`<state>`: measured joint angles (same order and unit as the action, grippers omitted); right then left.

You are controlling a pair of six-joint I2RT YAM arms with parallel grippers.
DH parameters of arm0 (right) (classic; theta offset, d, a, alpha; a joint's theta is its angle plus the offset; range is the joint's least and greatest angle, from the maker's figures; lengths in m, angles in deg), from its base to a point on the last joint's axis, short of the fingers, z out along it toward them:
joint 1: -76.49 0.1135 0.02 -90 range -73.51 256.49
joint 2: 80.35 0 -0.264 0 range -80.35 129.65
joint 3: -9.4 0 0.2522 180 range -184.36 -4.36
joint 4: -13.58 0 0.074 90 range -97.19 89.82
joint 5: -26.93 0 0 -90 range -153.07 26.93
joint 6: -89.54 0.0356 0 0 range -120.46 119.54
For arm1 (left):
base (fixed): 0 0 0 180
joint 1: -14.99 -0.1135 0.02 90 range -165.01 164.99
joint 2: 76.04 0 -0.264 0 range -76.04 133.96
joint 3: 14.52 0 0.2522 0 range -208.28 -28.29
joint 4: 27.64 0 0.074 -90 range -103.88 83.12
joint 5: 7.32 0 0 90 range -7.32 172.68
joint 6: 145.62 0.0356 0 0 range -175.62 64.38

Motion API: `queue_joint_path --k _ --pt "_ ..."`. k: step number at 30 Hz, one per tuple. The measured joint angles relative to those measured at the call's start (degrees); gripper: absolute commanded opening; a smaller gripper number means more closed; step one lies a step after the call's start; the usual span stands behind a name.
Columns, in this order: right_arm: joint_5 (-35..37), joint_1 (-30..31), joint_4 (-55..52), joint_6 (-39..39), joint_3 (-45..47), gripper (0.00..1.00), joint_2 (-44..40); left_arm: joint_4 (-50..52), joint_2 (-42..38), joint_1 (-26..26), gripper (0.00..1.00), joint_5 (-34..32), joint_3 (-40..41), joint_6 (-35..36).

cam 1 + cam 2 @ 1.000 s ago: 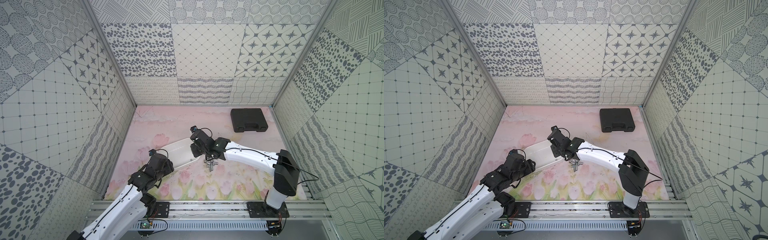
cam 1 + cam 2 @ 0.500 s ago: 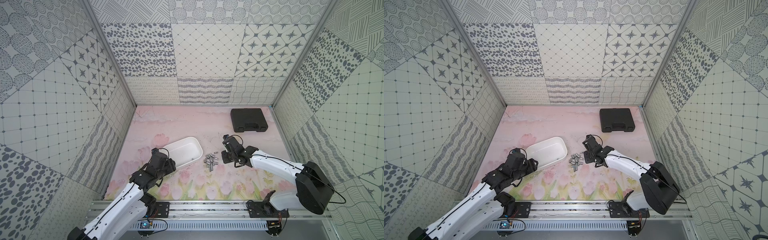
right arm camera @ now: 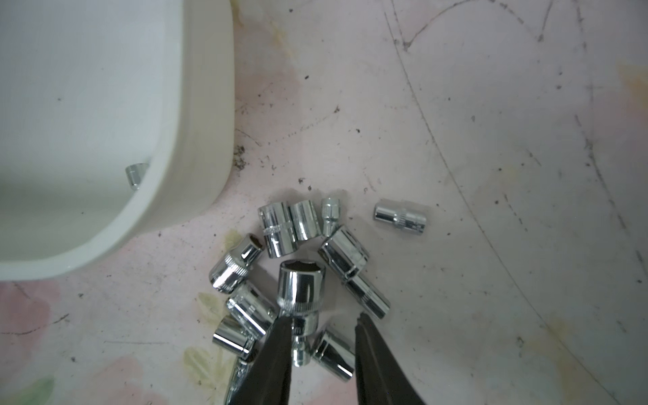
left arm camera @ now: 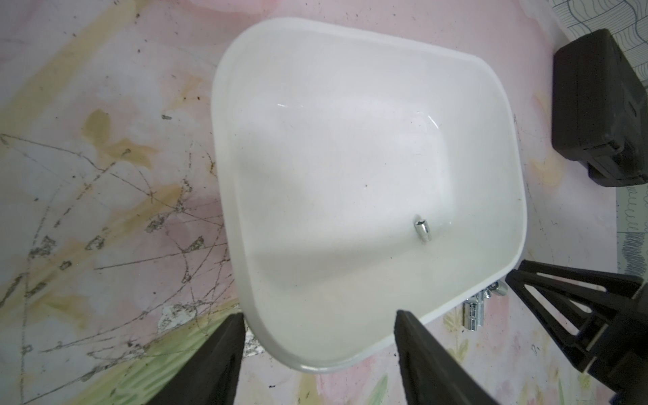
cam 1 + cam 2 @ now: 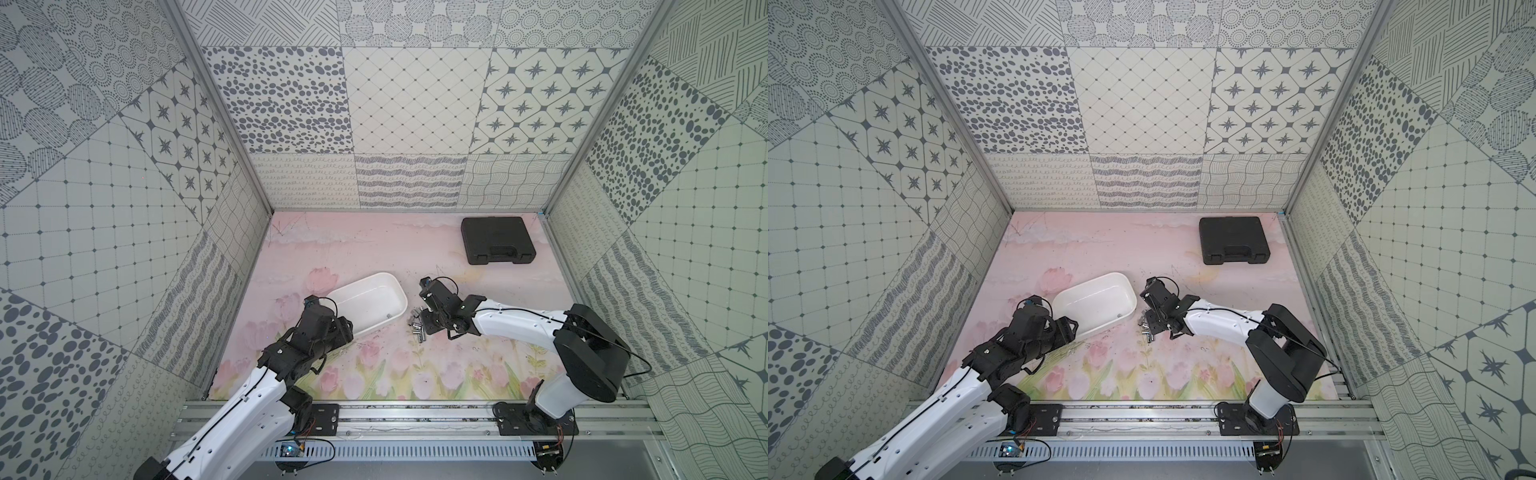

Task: Put the socket on the desktop into the storage box
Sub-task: Pick up the socket head from the center of the board.

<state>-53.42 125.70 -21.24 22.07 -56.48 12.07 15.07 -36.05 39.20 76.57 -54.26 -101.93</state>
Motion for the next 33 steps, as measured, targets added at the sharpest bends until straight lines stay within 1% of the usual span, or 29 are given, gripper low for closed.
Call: queue_joint_path --k 18,33 --pt "-0.13 1.20 0.74 0.17 -1.99 0.33 3.23 0.02 0.00 0.04 0.72 0.00 0.00 -0.02" --pt "0.28 1.64 0.15 0.63 -3.67 0.30 6.40 0.02 -0.33 0.04 0.72 0.00 0.00 -0.02"
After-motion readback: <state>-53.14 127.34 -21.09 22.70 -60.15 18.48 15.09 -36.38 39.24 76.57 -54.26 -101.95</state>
